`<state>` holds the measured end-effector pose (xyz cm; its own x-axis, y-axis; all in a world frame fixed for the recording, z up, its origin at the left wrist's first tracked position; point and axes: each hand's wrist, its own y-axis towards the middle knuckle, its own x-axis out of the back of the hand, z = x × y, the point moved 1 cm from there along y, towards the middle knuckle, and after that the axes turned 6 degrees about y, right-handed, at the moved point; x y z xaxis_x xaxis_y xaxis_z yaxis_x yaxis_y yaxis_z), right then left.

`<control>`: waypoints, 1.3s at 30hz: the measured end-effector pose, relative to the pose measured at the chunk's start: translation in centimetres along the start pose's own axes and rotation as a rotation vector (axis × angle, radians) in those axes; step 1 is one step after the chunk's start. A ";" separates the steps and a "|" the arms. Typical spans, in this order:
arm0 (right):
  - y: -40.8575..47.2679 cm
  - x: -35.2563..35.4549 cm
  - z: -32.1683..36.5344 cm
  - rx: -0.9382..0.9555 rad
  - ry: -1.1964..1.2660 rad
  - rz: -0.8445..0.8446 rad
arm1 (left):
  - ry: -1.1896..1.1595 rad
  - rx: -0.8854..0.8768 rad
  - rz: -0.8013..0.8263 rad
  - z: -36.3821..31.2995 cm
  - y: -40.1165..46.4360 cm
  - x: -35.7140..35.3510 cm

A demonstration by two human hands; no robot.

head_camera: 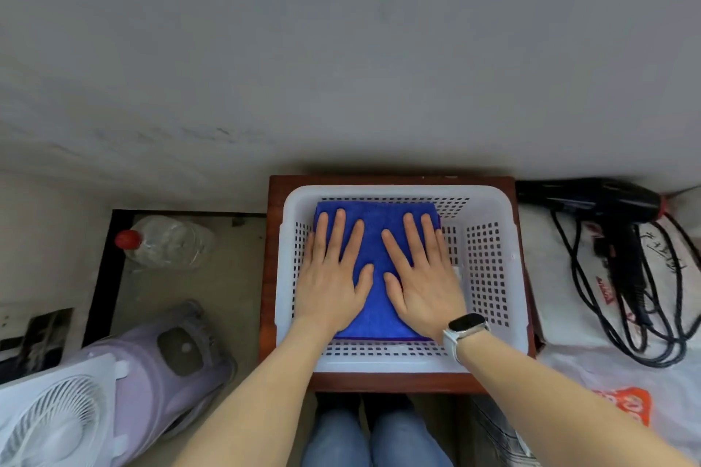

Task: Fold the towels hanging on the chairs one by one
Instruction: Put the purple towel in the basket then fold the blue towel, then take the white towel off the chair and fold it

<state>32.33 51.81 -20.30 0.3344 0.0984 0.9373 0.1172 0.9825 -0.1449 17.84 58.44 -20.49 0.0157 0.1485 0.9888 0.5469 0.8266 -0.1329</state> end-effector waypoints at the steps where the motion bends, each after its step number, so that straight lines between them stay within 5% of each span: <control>1: 0.1 0.1 0.1 -0.008 0.004 0.010 | -0.001 -0.001 0.009 0.0 0.0 0.0; 7: 0.3 3.3 1.5 -0.072 0.149 0.071 | -0.057 0.013 0.097 -0.6 0.1 2.9; 12: 0.4 8.1 3.6 -0.145 0.271 0.046 | -0.489 0.248 0.031 -0.5 -1.6 6.8; 21: 0.5 15.3 15.1 0.187 0.370 0.226 | -0.566 0.698 -0.140 7.2 -11.6 15.4; 30: -14.1 11.5 35.0 0.697 0.379 0.408 | -0.409 1.141 -0.444 11.8 -40.4 19.2; 39: -44.7 2.6 49.7 1.234 0.214 0.805 | -0.362 1.703 -0.625 2.8 -76.9 15.3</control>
<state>-18.50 16.02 4.35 0.0636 0.7497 0.6587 -0.9711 0.1986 -0.1323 -26.25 -1.32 4.67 -0.1163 -0.4520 0.8844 -0.9339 0.3528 0.0576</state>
